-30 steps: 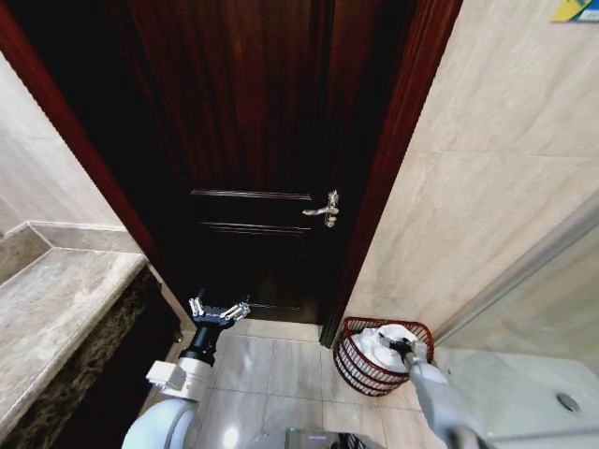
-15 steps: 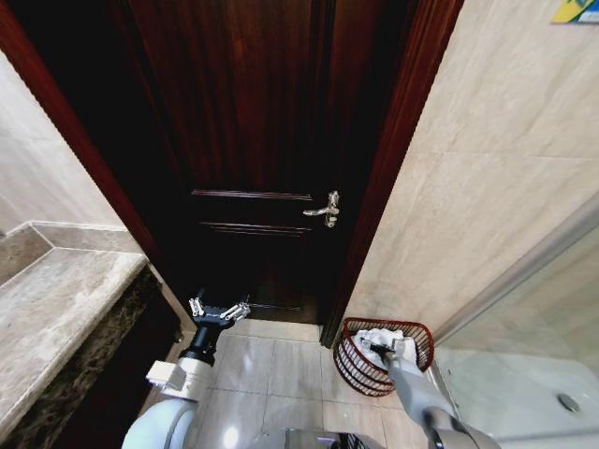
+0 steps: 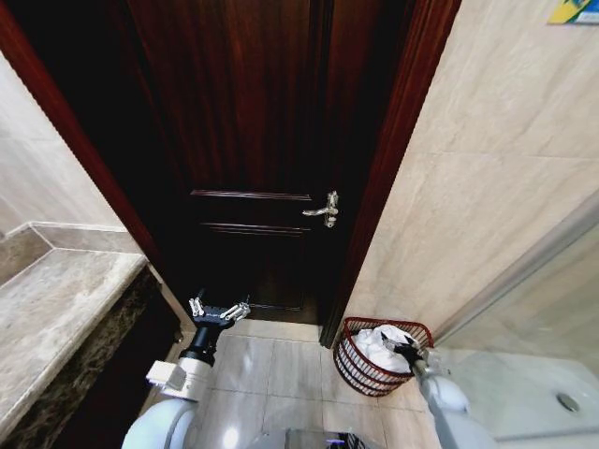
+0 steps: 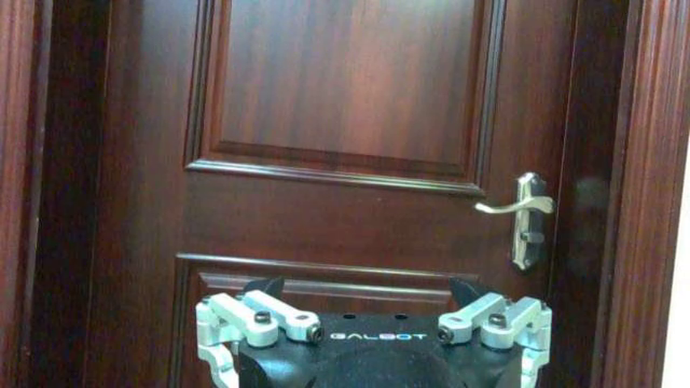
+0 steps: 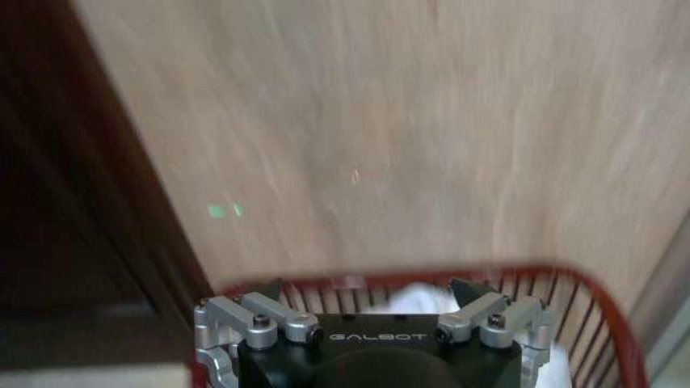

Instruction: Discard the used towel into the hamper.

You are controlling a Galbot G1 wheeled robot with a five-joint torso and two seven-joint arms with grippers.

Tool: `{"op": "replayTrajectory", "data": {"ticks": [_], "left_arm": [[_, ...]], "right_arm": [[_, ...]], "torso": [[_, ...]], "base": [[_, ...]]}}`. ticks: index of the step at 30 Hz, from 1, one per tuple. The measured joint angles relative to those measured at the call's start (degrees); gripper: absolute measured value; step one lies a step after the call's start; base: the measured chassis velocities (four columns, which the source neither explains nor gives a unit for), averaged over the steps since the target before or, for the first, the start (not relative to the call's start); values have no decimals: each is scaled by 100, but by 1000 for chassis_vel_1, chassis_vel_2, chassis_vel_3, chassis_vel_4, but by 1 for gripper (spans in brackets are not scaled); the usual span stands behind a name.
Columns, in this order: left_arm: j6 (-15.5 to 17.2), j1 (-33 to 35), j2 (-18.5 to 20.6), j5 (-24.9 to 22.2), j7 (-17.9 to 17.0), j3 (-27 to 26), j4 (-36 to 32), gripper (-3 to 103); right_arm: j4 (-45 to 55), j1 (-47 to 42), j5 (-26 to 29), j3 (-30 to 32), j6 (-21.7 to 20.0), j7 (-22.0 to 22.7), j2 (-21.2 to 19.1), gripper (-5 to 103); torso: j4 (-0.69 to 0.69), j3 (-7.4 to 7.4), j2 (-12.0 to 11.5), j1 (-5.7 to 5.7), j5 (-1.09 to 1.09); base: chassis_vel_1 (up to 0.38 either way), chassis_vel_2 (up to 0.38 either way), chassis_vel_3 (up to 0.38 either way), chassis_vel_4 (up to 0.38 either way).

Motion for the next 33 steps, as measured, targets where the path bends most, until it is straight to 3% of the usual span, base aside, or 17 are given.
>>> {"op": "replayTrajectory", "data": {"ticks": [7, 20, 24, 33], "left_arm": [[0, 0, 1, 0, -1, -1, 0, 99], [0, 0, 0, 0, -1, -1, 0, 99], [0, 0, 0, 0, -1, -1, 0, 99], [0, 0, 0, 0, -1, -1, 0, 99]], "right_arm": [[2092, -1212, -133, 344, 335, 215, 638, 100], [4514, -2467, -416, 493, 942, 152, 1426, 100], [5227, -2512, -387, 315, 971, 651, 1519, 100], [5663, -2541, -606, 297, 908, 610, 1554, 100]], "torso": [[1, 1, 2, 1, -2], [1, 2, 3, 2, -2], [2, 3, 3, 2, -3], [2, 3, 3, 3, -1]], "base": [[0, 0, 0, 0], [0, 0, 0, 0], [0, 0, 0, 0], [0, 0, 0, 0]]}}
